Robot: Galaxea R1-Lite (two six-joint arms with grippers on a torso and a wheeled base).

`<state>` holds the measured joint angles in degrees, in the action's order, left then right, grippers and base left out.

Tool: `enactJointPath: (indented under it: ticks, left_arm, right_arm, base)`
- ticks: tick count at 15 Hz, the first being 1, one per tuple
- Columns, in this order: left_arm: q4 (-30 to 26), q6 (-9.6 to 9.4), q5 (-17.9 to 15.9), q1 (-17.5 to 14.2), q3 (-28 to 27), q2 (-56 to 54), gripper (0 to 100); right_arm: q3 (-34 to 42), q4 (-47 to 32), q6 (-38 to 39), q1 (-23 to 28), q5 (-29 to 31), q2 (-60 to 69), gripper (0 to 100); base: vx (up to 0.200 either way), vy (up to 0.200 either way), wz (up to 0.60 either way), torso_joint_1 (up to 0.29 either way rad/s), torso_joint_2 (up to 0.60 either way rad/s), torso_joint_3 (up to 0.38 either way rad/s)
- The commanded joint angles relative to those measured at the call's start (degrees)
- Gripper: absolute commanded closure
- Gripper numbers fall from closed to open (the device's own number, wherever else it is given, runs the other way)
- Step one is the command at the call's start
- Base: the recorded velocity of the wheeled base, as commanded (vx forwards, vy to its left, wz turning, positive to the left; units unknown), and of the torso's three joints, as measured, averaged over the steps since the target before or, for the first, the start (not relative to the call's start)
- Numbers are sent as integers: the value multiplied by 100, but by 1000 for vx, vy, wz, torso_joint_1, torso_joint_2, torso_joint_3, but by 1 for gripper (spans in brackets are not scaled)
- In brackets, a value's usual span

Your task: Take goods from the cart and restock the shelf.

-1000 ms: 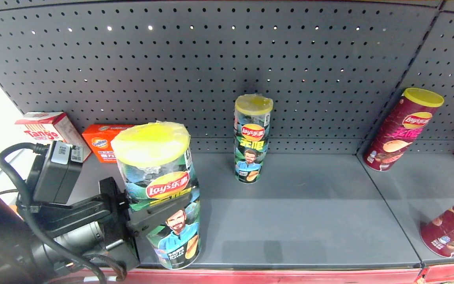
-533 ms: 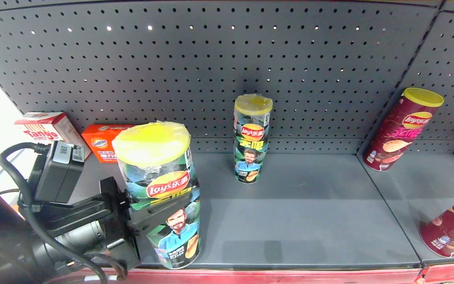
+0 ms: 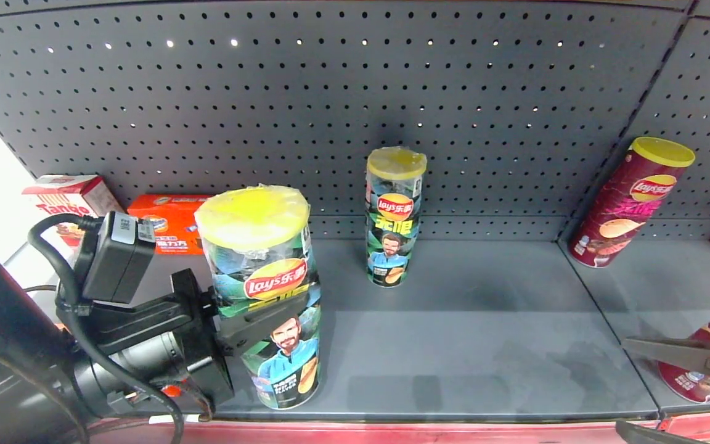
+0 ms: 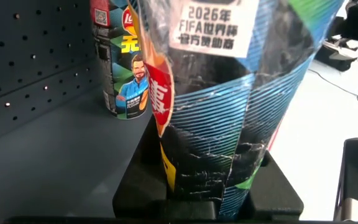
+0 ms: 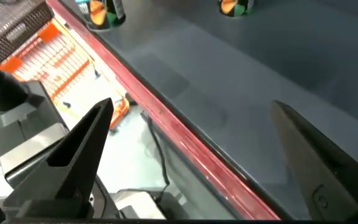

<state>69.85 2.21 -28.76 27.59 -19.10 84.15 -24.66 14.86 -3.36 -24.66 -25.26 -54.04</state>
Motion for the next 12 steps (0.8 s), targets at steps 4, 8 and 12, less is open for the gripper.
enactJointPath:
  ticks: [4, 8, 12]
  left_arm:
    - [2, -1, -7, -52, -32, 119, 100]
    - [143, 8, -7, -52, -58, 198, 100]
    - [143, 8, -7, -96, -50, 181, 100]
  right_arm:
    - [-698, 166, -6, -425, 680, -1170, 0]
    - [-1269, 193, -6, -847, 935, -1803, 0]
    - [-1753, 219, -6, -953, 1120, -2445, 0]
  base:
    - [0, 0, 0, 0, 0, 0]
    - [0, 0, 0, 0, 0, 0]
    - [0, 0, 0, 0, 0, 0]
